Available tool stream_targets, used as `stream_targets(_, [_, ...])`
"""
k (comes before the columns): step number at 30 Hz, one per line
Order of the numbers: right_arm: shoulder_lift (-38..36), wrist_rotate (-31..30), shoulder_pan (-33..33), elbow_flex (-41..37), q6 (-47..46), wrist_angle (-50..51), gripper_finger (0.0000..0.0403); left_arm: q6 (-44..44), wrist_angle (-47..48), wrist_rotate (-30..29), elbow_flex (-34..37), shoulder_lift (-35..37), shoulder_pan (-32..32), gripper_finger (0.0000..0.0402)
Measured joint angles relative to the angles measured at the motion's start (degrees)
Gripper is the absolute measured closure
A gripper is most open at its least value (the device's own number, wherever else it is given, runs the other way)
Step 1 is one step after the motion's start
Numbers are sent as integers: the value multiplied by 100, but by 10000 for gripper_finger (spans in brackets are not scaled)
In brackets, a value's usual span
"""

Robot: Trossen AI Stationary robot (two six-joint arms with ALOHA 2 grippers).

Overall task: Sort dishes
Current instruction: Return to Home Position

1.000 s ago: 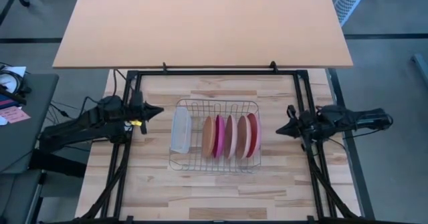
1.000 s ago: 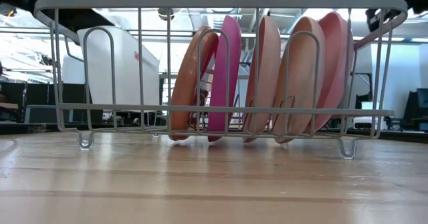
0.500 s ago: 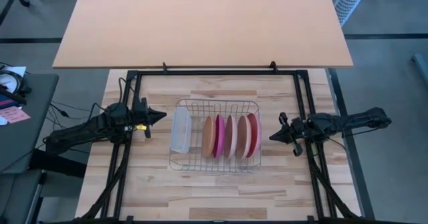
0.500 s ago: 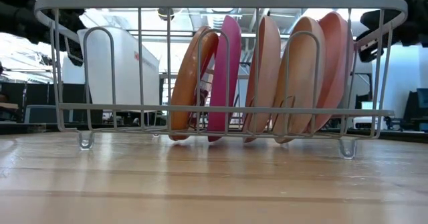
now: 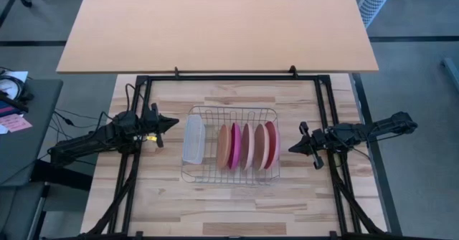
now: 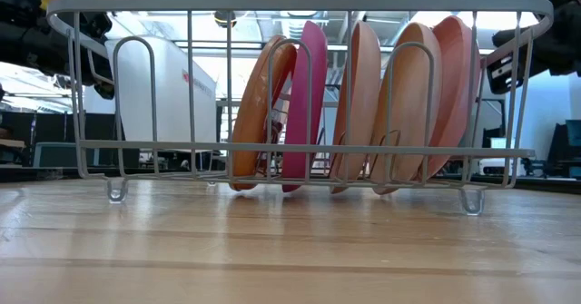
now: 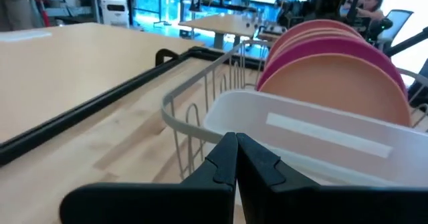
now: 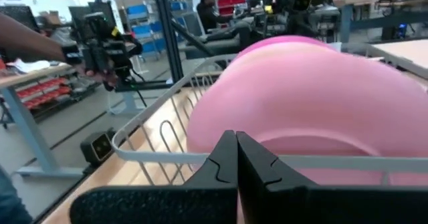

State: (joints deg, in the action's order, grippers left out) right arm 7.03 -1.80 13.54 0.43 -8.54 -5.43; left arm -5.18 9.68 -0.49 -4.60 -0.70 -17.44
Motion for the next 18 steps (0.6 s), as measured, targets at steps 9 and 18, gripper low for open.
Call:
stream_targets(9, [-4,-9,20,-4,149,94,403,-78,-86,335,11,1,18,401])
stream_targets(18, [-15,11,20,-9,305,-53,403,-48,-79,580,17,1,18,401])
